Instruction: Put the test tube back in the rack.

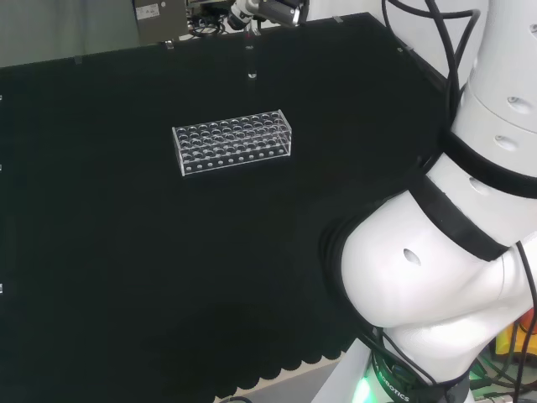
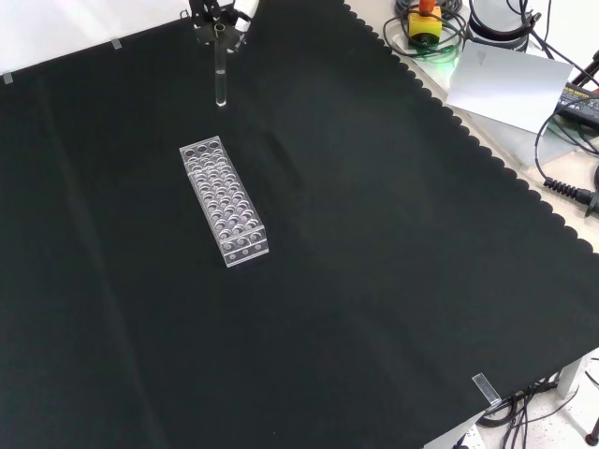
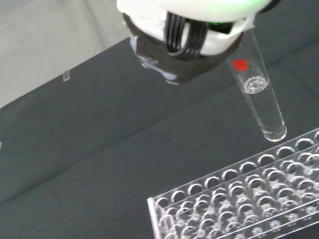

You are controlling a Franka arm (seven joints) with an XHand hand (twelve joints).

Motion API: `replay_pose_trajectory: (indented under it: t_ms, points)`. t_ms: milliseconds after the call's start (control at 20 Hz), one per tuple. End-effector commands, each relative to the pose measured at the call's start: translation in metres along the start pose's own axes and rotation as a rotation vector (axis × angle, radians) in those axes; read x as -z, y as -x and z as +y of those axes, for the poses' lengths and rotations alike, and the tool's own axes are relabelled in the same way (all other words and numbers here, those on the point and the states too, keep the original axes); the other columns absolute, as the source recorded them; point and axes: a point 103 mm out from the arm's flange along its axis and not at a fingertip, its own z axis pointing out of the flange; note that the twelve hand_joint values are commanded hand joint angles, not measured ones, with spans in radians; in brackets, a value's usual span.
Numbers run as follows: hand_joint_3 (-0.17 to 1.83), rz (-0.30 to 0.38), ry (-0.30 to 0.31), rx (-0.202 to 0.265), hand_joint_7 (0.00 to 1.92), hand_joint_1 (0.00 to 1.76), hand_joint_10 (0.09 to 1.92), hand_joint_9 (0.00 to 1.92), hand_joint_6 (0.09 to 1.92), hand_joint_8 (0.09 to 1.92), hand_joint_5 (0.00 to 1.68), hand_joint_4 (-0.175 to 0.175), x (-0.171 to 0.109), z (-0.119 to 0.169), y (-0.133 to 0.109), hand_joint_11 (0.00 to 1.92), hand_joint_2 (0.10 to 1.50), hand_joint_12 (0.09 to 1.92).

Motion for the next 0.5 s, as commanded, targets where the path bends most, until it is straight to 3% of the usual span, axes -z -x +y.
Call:
replay_pose_trajectory:
  t_ms: [50,250,500]
  points:
    - [0.13,0.059,-0.019,-0.015,1.85,1.43,0.26,1.43,0.2,0.14,1.42,-0.175,-0.009,-0.001,0.003,1.27,0.87,0.84]
    - [0.13,0.127,-0.022,-0.077,1.85,1.43,0.26,1.43,0.2,0.14,1.42,-0.175,-0.016,0.003,0.018,1.27,0.87,0.84]
    - [0.13,0.128,-0.031,-0.087,1.85,1.43,0.26,1.43,0.2,0.14,1.42,-0.175,-0.031,0.007,0.026,1.27,0.87,0.85]
